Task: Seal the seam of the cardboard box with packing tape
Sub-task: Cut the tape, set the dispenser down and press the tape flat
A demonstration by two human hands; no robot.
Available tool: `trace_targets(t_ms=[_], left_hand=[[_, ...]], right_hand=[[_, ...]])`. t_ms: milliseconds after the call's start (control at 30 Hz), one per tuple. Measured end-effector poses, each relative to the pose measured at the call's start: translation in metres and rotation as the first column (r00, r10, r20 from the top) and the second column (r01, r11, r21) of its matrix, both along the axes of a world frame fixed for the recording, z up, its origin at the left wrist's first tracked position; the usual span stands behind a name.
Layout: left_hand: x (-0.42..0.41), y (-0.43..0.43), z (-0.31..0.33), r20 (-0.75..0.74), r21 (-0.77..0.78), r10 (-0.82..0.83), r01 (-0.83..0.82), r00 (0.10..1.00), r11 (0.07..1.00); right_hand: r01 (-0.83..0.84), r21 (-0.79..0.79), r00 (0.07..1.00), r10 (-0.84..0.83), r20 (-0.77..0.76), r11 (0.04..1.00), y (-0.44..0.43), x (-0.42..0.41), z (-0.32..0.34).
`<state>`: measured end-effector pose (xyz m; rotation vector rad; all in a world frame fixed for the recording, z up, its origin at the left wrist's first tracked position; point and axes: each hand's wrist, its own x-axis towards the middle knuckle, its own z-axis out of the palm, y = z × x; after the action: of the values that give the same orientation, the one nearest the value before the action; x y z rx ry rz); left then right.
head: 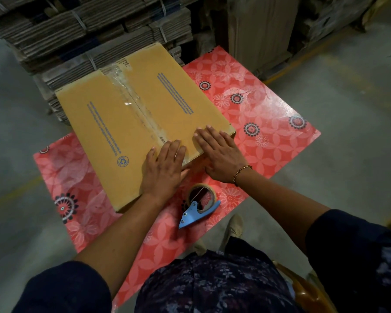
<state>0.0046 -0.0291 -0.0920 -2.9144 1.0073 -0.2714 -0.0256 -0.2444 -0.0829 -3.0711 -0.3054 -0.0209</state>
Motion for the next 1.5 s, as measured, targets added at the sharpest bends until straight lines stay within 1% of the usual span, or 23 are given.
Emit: trace_targets(t_ms=[167, 267, 333, 433, 500, 600, 700, 800, 900, 967, 1033, 1067, 1133, 1233, 1367, 1433, 1500], left_hand=[[-0.002, -0.005, 0.007, -0.079, 0.007, 0.044, -0.044, 0.996, 0.999], [-0.003, -0.01, 0.008, -0.102, 0.041, 0.074, -0.07, 0.992, 0.997], [-0.004, -0.011, 0.007, -0.087, 0.013, 0.081, -0.08, 0.993, 0.997], [-0.005, -0.014, 0.005, -0.027, -0.086, 0.101, -0.103, 0.995, 0.991], [-0.006, -0.016, 0.004, 0.022, -0.094, 0.103, -0.1, 0.994, 0.991], [-0.005, -0.014, 0.004, 0.015, -0.052, 0.089, -0.088, 0.996, 0.995], [-0.004, -0.013, 0.006, -0.055, 0.011, 0.073, -0.072, 0.996, 0.997], [-0.004, -0.013, 0.011, -0.086, 0.026, 0.079, -0.077, 0.993, 0.997], [-0.005, -0.013, 0.013, -0.133, 0.078, 0.096, -0.086, 0.987, 0.993], [-0.004, -0.011, 0.015, -0.146, 0.042, 0.074, -0.068, 0.987, 0.997], [-0.005, 0.0, 0.018, -0.114, -0.035, 0.051, -0.055, 0.992, 0.998], [-0.006, 0.007, 0.019, -0.089, -0.057, 0.058, -0.064, 0.994, 0.996], [-0.01, 0.018, 0.02, -0.057, -0.062, 0.125, -0.128, 0.991, 0.99], [-0.013, 0.019, 0.016, -0.083, -0.029, 0.2, -0.203, 0.976, 0.979], [-0.012, 0.018, 0.014, -0.138, 0.079, 0.181, -0.171, 0.974, 0.982], [-0.011, 0.018, 0.015, -0.181, 0.129, 0.199, -0.177, 0.963, 0.976], [-0.011, 0.018, 0.017, -0.2, 0.132, 0.209, -0.185, 0.957, 0.974]], right_hand=[[-0.003, -0.007, 1.0, 0.003, -0.003, 1.0, 0.001, -0.001, 0.002], [-0.009, -0.006, 1.0, 0.009, -0.024, 1.0, 0.001, -0.001, 0.004], [-0.018, -0.013, 0.999, 0.018, -0.045, 1.0, 0.0, -0.001, 0.006], [-0.03, -0.011, 0.998, 0.03, -0.055, 0.999, -0.001, -0.001, 0.007], [-0.03, 0.002, 0.998, 0.03, -0.057, 1.0, -0.001, -0.001, 0.007], [-0.015, 0.012, 0.998, 0.016, -0.058, 1.0, 0.0, -0.001, 0.006], [-0.011, 0.024, 0.998, 0.012, -0.056, 1.0, 0.0, -0.001, 0.004], [-0.01, 0.028, 0.999, 0.011, -0.05, 1.0, 0.0, 0.0, 0.004], [-0.012, 0.029, 0.998, 0.014, -0.06, 1.0, -0.001, -0.001, 0.004], [-0.017, 0.024, 0.998, 0.019, -0.068, 1.0, -0.002, -0.001, 0.005], [-0.028, 0.02, 0.997, 0.029, -0.074, 0.999, -0.003, -0.001, 0.004], [-0.028, 0.019, 0.997, 0.03, -0.076, 0.999, -0.003, -0.001, 0.004], [-0.024, 0.021, 0.997, 0.025, -0.077, 0.999, -0.003, 0.0, 0.004], [-0.02, 0.013, 0.997, 0.021, -0.08, 1.0, -0.003, 0.001, 0.004], [-0.034, 0.014, 0.995, 0.035, -0.092, 0.999, -0.003, 0.0, 0.005], [-0.034, 0.022, 0.996, 0.036, -0.084, 0.999, -0.003, -0.001, 0.006], [-0.044, 0.031, 0.997, 0.046, -0.064, 0.999, -0.003, -0.001, 0.007]])
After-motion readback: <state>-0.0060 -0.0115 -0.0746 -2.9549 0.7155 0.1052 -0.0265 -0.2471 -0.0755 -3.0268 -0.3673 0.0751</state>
